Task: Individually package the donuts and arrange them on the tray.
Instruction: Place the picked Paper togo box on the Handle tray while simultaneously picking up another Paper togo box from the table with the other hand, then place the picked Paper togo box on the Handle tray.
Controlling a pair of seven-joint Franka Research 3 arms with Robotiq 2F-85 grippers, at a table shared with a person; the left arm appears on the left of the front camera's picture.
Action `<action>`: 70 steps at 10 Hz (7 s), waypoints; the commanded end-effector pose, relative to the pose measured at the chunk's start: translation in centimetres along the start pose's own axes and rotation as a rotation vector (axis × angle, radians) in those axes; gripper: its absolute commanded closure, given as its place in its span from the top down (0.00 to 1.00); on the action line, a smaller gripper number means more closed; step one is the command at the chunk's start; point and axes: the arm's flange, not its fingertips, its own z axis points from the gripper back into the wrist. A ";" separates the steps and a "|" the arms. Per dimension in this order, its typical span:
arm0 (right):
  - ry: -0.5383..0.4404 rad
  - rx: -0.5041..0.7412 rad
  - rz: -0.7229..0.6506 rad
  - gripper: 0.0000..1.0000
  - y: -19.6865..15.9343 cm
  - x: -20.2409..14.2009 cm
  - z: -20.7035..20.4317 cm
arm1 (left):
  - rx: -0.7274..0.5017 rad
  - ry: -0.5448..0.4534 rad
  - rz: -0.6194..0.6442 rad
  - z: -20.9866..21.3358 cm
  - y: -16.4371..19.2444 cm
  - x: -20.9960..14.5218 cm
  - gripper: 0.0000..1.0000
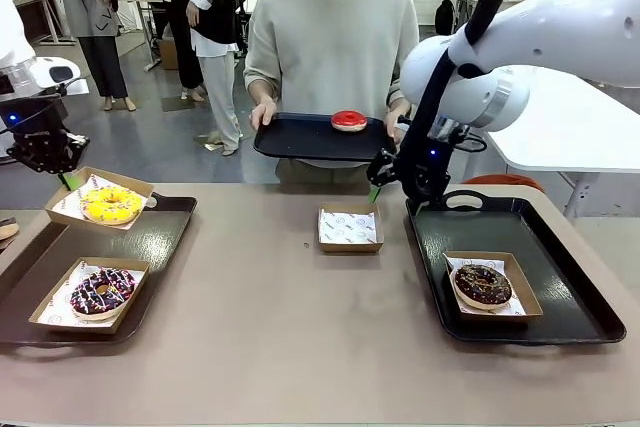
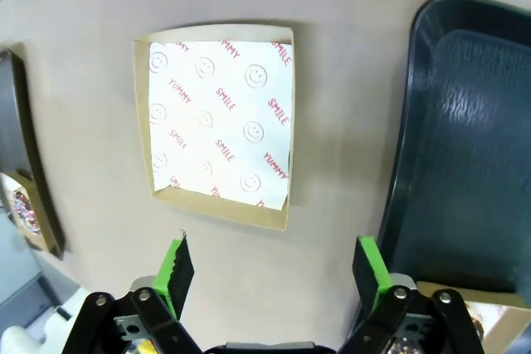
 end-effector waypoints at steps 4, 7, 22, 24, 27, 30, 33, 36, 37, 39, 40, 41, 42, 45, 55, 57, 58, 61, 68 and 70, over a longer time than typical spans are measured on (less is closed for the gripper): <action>-0.036 -0.209 -0.015 1.00 3.4 4.1 -3.7 | -0.054 -0.036 -0.052 -1.7 3.1 0.1 0.01; -0.109 -0.235 -0.075 1.00 3.6 4.5 -6.2 | -0.056 -0.038 -0.063 -3.5 3.9 0.7 0.01; -0.083 -0.269 -0.043 1.00 2.6 2.0 -9.3 | 0.071 0.014 0.052 -8.5 2.7 3.1 0.01; -0.085 -0.267 -0.041 1.00 2.6 2.0 -9.4 | 0.086 0.018 0.054 -8.7 2.4 3.2 0.01; -0.088 -0.257 -0.032 0.57 2.6 2.0 -9.4 | 0.083 0.021 0.057 -8.8 2.4 3.3 0.01; -0.097 -0.253 -0.030 0.00 2.8 1.8 -9.2 | 0.068 0.032 0.057 -8.8 2.5 3.2 1.00; -0.101 -0.260 -0.039 0.03 2.8 1.9 -9.1 | 0.061 0.038 0.062 -8.6 2.6 3.1 0.84; -0.101 -0.267 -0.041 0.00 2.9 1.9 -9.0 | 0.053 0.043 0.061 -8.4 2.8 3.1 1.00; -0.100 -0.269 -0.044 0.00 2.9 2.0 -9.0 | 0.051 0.045 0.059 -8.4 2.8 3.1 1.00; -0.101 -0.267 -0.055 0.00 2.9 2.1 -9.0 | 0.041 0.047 0.059 -8.3 3.0 3.1 1.00; -0.102 -0.267 -0.061 0.00 2.9 2.1 -8.9 | 0.033 0.047 0.060 -8.2 3.1 3.1 1.00; -0.096 -0.267 -0.070 0.00 3.2 2.1 -8.5 | 0.013 0.046 0.061 -7.8 3.2 2.9 1.00; -0.082 -0.269 -0.082 0.00 3.5 2.0 -7.3 | -0.064 0.033 0.037 -6.9 3.2 2.2 1.00; -0.132 -0.256 -0.093 0.00 5.1 2.4 -0.4 | -0.384 -0.017 -0.038 -0.9 4.7 -3.9 1.00; -0.065 -0.283 -0.172 0.00 9.3 8.3 6.9 | -0.979 -0.101 0.190 1.7 20.1 -18.8 1.00; -0.042 -0.277 -0.191 0.00 8.9 8.6 6.3 | -1.021 -0.039 0.238 0.2 22.1 -18.4 1.00; -0.040 -0.277 -0.198 0.00 8.8 8.8 6.2 | -1.036 -0.044 0.258 0.1 22.6 -18.5 1.00; -0.042 -0.247 -0.159 0.00 8.6 7.7 6.1 | -0.999 -0.029 0.260 -0.7 21.4 -19.0 1.00; -0.042 -0.247 -0.159 0.00 8.6 7.7 6.1 | -0.999 -0.029 0.260 -0.7 21.4 -19.0 1.00; -0.042 -0.247 -0.159 0.00 8.6 7.7 6.1 | -0.999 -0.029 0.260 -0.7 21.4 -19.0 1.00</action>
